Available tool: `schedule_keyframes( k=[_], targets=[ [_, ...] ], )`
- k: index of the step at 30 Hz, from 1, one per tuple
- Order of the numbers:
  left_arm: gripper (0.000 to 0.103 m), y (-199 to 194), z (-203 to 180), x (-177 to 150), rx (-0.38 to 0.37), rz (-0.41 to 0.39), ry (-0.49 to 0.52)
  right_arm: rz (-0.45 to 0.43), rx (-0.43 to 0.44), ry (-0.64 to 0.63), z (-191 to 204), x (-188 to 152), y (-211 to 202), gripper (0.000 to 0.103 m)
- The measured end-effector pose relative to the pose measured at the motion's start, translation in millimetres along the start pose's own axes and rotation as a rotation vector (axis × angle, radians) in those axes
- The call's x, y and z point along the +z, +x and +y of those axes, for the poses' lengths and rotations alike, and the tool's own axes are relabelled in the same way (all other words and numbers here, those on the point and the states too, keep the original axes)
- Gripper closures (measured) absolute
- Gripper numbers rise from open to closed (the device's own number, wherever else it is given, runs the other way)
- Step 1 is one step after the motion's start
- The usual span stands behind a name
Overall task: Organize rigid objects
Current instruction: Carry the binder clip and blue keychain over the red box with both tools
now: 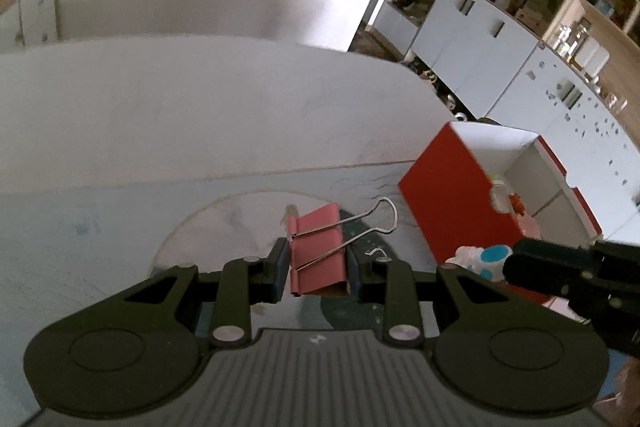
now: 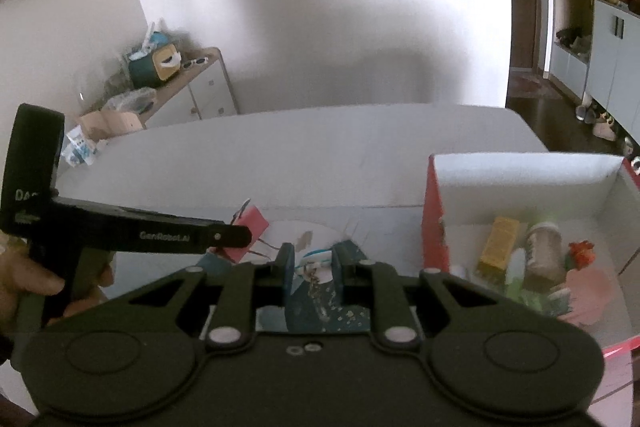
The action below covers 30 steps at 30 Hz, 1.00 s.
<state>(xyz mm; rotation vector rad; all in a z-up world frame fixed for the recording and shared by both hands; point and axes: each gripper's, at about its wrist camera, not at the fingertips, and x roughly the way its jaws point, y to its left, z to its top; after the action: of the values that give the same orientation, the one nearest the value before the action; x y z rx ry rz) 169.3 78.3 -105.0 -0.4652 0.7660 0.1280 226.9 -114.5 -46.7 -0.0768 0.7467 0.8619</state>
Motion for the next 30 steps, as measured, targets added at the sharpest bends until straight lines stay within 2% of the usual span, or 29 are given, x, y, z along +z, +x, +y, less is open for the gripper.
schedule_keyframes(
  k=[13, 30],
  targets=[
    [0.074, -32.5, -69.7, 24.5, -0.024, -0.032, 0.059, -0.072, 0.016, -0.013, -43.3, 13.2, -35.6, 0.084],
    [0.074, 10.8, -188.5, 40.4, -0.049, -0.024, 0.1, -0.09, -0.002, 0.0, -153.6, 10.4, -69.3, 0.084]
  ],
)
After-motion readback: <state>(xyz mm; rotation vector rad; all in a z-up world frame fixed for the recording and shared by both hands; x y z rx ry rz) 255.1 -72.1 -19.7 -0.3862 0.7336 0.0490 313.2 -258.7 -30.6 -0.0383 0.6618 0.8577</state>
